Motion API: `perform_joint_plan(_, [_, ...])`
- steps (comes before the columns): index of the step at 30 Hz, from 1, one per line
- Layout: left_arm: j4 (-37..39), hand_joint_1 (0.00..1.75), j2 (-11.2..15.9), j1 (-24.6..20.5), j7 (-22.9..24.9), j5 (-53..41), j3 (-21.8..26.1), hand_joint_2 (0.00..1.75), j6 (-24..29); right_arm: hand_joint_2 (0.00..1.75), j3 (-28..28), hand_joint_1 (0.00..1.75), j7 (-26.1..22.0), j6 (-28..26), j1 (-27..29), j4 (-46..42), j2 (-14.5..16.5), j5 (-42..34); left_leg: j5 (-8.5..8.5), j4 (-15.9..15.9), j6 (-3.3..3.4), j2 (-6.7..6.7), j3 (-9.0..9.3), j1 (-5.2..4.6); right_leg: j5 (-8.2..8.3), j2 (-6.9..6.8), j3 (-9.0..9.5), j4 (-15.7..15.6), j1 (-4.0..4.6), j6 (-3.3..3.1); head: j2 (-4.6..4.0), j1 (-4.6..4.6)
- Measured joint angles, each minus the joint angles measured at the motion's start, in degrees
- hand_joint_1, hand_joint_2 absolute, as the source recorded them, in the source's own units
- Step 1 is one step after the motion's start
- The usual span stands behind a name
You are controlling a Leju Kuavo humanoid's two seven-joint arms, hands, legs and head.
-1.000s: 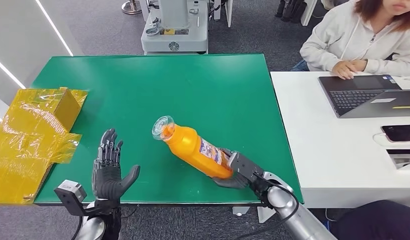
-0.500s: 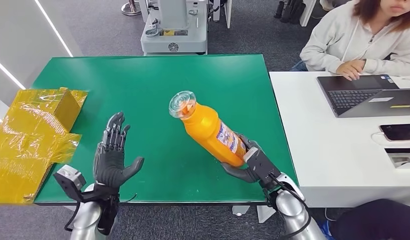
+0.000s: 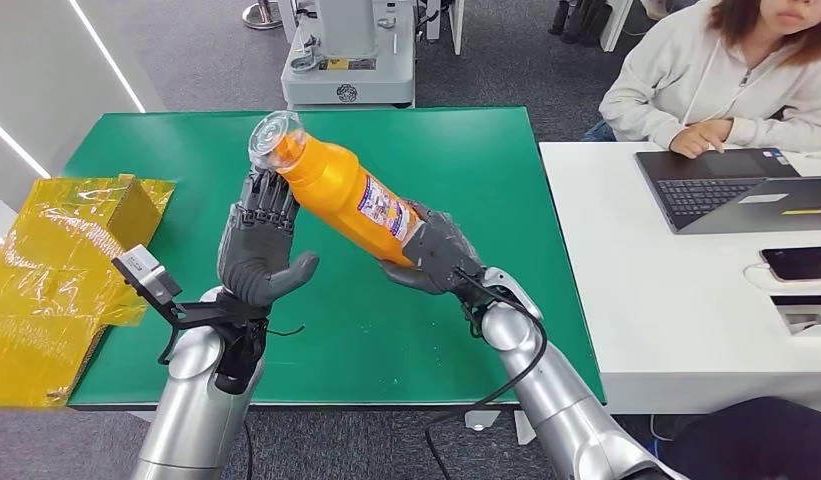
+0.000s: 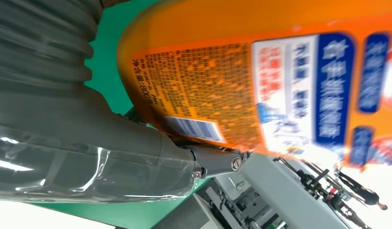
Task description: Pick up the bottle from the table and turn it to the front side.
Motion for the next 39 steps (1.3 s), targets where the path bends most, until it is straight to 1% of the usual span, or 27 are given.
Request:
perform_joint_plan(5, [1.21, 0.0, 0.44, -1.79, -2.46, -5.05, -1.24, 1.75, 5.36, 1.75, 1.26, 1.75, -0.13, -1.28, -1.32, 2.04, 0.62, 1.12, 0.0, 0.0, 0.0, 0.0, -0.06, 0.0, 0.0, 0.0, -0.06, -0.01, 0.0, 0.0, 0.0, 0.0])
perform_joint_plan(10, [3.01, 0.0, 1.19, -3.91, -2.8, -7.21, -1.46, 1.75, 7.61, 1.75, 2.89, 1.75, 0.69, -2.3, -1.73, 2.57, 0.63, 3.57, 0.0, 0.0, 0.0, 0.0, -0.06, 0.0, 0.0, 0.0, -0.08, -0.01, 0.0, 0.0, 0.0, -0.01])
perform_joint_plan(15, [7.05, 0.0, 1.62, -6.94, -3.57, -12.35, -1.9, 1.75, 12.88, 1.75, 4.52, 1.75, 1.68, -4.17, -1.96, 3.71, 0.63, 5.69, 0.0, 0.0, 0.0, 0.0, -0.06, 0.0, 0.01, 0.01, -0.09, 0.0, 0.0, 0.0, 0.0, 0.0])
perform_joint_plan(19, [11.11, 0.0, 1.63, -9.15, -3.69, -10.1, -1.89, 1.75, 11.26, 1.75, 5.0, 1.75, 1.79, -4.72, -2.27, 5.39, 0.63, 5.86, 0.0, 0.01, 0.0, 0.0, -0.06, 0.0, 0.02, 0.02, -0.09, 0.0, 0.0, 0.01, 0.0, -0.01])
perform_joint_plan(21, [12.58, 0.1, 1.62, -9.85, -3.59, -8.74, -1.87, 1.75, 10.01, 1.75, 5.09, 1.75, 1.75, -4.93, -2.48, 6.27, 0.63, 5.81, 0.0, 0.01, 0.0, 0.0, -0.06, 0.0, 0.02, 0.02, -0.09, 0.0, 0.0, 0.01, 0.0, -0.01])
perform_joint_plan(23, [13.49, 0.97, 1.55, -10.26, -3.16, -7.5, -1.87, 1.75, 9.04, 1.75, 5.12, 1.75, 1.67, -5.33, -2.68, 7.13, 0.63, 5.69, 0.0, 0.01, 0.0, 0.0, -0.07, -0.01, 0.01, 0.03, -0.1, 0.0, -0.01, 0.01, 0.0, -0.01])
perform_joint_plan(25, [13.96, 1.75, 1.34, -10.36, -2.51, -6.08, -1.87, 1.75, 8.06, 1.75, 5.12, 1.75, 1.51, -6.11, -2.82, 8.05, 0.62, 5.62, 0.0, 0.01, 0.0, 0.0, -0.08, -0.01, 0.01, 0.03, -0.11, -0.01, -0.01, 0.01, 0.0, -0.01])
perform_joint_plan(28, [14.38, 1.75, 0.85, -10.3, -1.59, -3.41, -1.87, 1.75, 6.11, 1.75, 5.12, 1.75, 1.22, -7.4, -2.99, 9.58, 0.61, 5.67, 0.0, 0.01, 0.0, 0.0, -0.1, -0.01, 0.01, 0.04, -0.13, -0.01, -0.01, 0.01, 0.0, 0.0])
perform_joint_plan(34, [15.38, 1.75, 0.27, -10.11, 0.5, 3.35, -1.87, 1.75, 0.3, 1.75, 5.09, 1.75, 0.78, -8.8, -3.47, 12.23, 0.58, 5.87, 0.0, 0.01, 0.0, 0.01, -0.11, 0.0, 0.02, 0.05, -0.14, 0.0, 0.0, 0.01, 0.0, -0.01])
perform_joint_plan(39, [16.11, 1.75, 0.29, -10.04, 0.72, 5.27, -1.87, 1.75, -1.6, 1.75, 4.69, 1.75, 0.68, -9.21, -3.48, 13.04, 0.49, 5.88, 0.0, 0.01, 0.0, 0.01, -0.11, 0.0, 0.02, 0.08, -0.16, 0.0, 0.0, 0.01, 0.0, 0.0])
